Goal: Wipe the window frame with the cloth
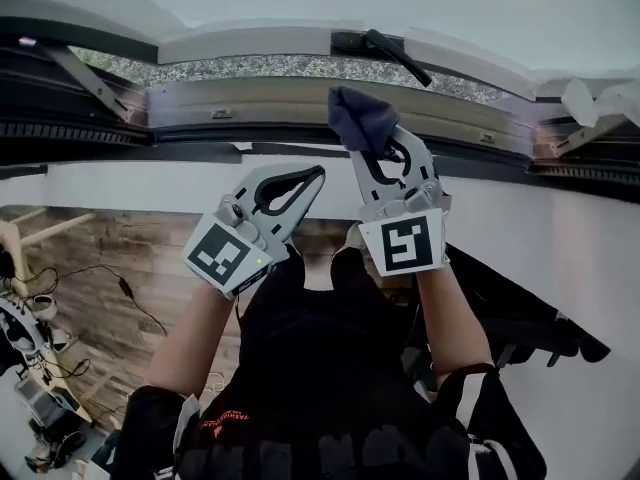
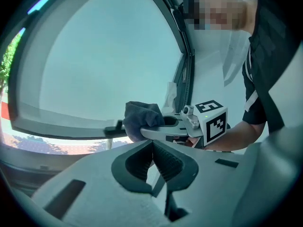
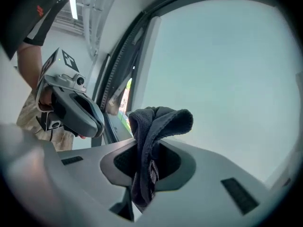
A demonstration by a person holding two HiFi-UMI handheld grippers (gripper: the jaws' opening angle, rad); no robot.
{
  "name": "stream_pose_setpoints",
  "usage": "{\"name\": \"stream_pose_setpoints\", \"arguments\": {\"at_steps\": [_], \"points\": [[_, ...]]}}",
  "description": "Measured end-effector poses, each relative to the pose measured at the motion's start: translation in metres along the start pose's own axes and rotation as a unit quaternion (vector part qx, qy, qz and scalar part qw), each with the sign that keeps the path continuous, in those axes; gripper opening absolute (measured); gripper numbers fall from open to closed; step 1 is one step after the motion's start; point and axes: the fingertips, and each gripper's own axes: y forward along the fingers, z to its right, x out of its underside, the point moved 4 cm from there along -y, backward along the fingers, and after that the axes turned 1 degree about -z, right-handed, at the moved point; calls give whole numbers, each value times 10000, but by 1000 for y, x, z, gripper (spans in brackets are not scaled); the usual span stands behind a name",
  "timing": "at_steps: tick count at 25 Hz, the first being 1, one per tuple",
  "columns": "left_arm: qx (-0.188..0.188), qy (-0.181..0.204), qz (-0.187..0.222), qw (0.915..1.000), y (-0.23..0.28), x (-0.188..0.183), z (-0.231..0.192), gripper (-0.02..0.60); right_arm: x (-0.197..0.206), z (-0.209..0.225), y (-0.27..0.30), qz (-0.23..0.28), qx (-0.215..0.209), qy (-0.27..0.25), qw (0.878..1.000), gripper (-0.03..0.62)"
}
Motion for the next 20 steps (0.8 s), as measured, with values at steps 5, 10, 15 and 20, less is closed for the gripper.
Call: {"name": "stream_pose_setpoints", "arguments": {"at_steps": [5,10,15,20], "points": [[-903,-167,203,9956,-83,11,-42,21,-55,-81,49,435,-694,-622,9947,61],[-1503,-127,275,9882,-153,27,-74,21,-90,-148,91,576,-1247,-923,9862,61],[-1787,-280,496,9823,-200,36,-92,21,-112,-196,126,587,-1583,-1112,9794,61],[-1997,-357,571,9775,-232,50,-107,21,-122,-227,157,521,-1805,-1202,9748,61]]}}
